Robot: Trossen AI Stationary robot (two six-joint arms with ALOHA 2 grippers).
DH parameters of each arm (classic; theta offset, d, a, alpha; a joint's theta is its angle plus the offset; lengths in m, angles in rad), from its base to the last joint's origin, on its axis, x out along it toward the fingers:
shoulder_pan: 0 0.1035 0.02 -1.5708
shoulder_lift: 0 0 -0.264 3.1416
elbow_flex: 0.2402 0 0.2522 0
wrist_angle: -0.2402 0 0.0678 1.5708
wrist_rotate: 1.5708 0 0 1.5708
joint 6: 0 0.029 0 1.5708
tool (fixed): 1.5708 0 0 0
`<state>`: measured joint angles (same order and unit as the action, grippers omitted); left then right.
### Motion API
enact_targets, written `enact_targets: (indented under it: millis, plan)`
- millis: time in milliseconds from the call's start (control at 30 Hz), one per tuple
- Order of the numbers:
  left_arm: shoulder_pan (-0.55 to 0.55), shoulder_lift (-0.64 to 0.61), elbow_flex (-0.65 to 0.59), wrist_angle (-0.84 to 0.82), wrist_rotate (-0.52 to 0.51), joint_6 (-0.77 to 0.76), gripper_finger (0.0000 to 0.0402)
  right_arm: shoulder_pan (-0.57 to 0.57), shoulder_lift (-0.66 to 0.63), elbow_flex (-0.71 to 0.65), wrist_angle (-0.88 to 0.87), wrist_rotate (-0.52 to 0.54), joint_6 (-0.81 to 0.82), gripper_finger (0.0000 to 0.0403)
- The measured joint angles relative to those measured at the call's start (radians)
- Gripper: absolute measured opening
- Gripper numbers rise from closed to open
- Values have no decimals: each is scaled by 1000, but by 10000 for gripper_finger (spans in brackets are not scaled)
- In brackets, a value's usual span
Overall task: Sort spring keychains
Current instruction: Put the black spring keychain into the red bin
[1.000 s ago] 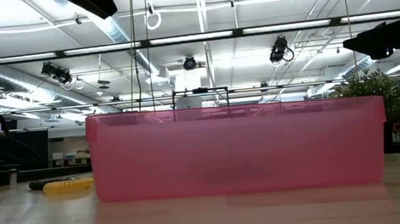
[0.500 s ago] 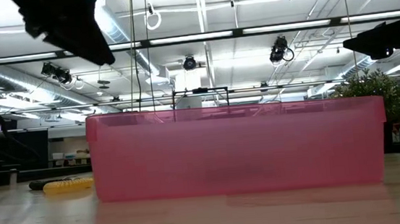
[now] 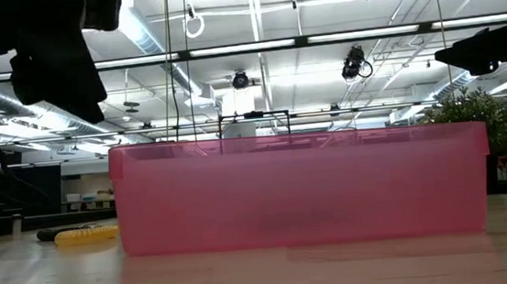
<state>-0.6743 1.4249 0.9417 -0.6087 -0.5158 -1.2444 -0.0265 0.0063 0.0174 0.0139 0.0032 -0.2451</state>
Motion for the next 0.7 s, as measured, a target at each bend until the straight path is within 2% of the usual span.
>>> enact_targets:
  millis: [167, 367, 700]
  plan:
    - [25, 23, 1, 9, 34, -11, 177, 0, 0, 0, 0, 0, 0, 222]
    - [60, 68, 1, 7, 147, -27, 177, 0, 0, 0, 0, 0, 0, 222]
    - [116, 116, 1, -2, 271, -29, 177, 0, 0, 0, 0, 0, 0, 222]
